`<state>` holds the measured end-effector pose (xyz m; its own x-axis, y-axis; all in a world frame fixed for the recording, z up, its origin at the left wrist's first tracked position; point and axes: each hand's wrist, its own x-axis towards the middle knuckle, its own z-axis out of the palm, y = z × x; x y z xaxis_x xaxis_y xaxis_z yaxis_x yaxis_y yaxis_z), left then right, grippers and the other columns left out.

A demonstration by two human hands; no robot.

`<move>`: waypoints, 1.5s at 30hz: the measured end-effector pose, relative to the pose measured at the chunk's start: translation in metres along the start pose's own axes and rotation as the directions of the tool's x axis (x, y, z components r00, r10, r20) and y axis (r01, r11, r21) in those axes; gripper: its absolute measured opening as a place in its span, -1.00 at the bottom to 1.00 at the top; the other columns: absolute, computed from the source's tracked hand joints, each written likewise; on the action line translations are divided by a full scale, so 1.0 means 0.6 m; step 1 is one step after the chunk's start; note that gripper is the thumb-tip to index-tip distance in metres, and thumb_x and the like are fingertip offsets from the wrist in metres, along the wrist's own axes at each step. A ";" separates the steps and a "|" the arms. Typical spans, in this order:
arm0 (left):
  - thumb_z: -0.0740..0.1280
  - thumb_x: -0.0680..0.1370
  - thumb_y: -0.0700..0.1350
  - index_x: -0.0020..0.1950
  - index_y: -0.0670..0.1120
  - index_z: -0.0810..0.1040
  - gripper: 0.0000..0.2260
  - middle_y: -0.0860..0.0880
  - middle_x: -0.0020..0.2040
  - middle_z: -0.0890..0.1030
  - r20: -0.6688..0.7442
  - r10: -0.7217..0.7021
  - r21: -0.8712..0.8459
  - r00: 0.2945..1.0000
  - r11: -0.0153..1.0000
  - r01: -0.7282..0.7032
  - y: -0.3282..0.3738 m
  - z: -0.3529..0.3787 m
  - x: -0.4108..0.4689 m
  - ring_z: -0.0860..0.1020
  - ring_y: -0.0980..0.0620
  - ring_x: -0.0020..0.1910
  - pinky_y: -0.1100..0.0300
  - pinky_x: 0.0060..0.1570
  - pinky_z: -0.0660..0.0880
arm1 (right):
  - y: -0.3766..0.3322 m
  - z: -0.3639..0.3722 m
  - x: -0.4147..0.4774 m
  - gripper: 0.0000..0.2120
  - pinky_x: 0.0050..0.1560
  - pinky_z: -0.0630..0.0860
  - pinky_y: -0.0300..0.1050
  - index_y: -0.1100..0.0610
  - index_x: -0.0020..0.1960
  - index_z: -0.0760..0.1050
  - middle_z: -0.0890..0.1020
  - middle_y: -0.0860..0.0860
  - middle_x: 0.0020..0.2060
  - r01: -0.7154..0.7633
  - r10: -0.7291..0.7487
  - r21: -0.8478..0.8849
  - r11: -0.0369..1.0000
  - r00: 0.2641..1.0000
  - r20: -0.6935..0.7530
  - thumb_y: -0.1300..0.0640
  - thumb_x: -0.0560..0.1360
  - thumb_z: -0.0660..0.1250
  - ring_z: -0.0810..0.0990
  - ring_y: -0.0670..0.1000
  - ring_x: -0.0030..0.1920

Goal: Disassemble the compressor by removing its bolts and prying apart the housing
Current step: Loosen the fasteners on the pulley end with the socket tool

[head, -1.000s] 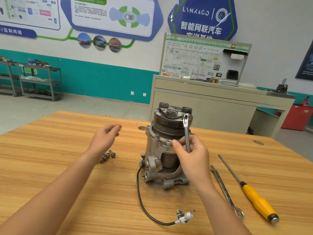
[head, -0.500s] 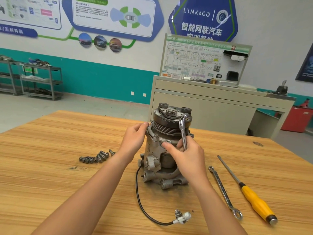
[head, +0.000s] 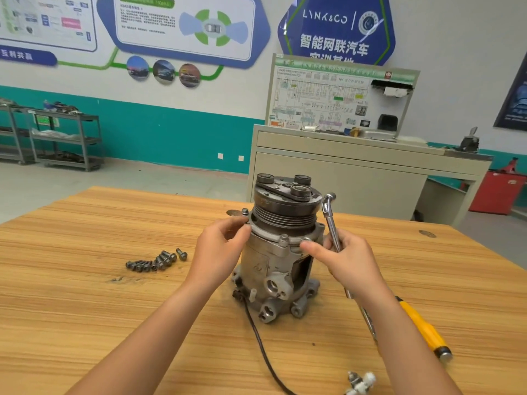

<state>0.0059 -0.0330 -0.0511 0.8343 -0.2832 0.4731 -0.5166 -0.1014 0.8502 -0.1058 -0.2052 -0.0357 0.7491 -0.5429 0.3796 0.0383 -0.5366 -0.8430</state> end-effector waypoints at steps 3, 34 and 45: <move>0.36 0.51 -0.11 0.11 -0.06 0.60 -0.81 0.07 0.01 0.60 -0.047 0.080 0.056 0.996 0.995 -0.077 0.004 0.011 -0.012 0.52 0.30 -0.08 0.58 -0.20 0.37 | 0.007 -0.019 0.002 -0.60 -0.45 0.20 -0.18 0.12 -0.31 0.33 0.34 -0.03 -0.52 -0.062 0.061 0.043 0.997 0.998 0.028 -0.10 0.22 0.49 0.23 -0.09 -0.55; 0.47 0.39 -0.02 0.00 0.26 0.48 -0.70 0.29 0.02 0.52 0.178 -0.085 -0.309 0.980 0.941 0.137 -0.019 0.036 0.030 0.46 0.40 -0.02 0.52 -0.20 0.39 | 0.030 -0.018 0.037 -0.66 -0.60 0.10 -0.30 0.23 0.15 0.46 0.33 -0.13 -0.60 -0.300 0.231 0.377 0.876 0.948 0.219 0.15 0.42 0.39 0.16 -0.13 -0.60; 0.46 0.41 -0.02 0.33 0.13 0.39 -0.48 0.25 0.14 0.44 0.106 -0.083 -0.341 0.991 0.933 0.115 -0.018 0.057 0.031 0.39 0.27 0.14 0.47 -0.02 0.36 | -0.018 -0.022 0.035 -0.75 -0.60 0.17 -0.28 0.29 0.04 0.47 0.25 -0.06 -0.57 -0.178 0.222 0.528 0.830 0.975 -0.022 0.09 0.55 0.22 0.21 -0.11 -0.59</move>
<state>0.0207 -0.0698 -0.0595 0.8494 -0.3728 0.3735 -0.3204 0.1982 0.9263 -0.0996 -0.2193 -0.0134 0.7243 -0.6625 0.1910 0.2481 -0.0080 -0.9687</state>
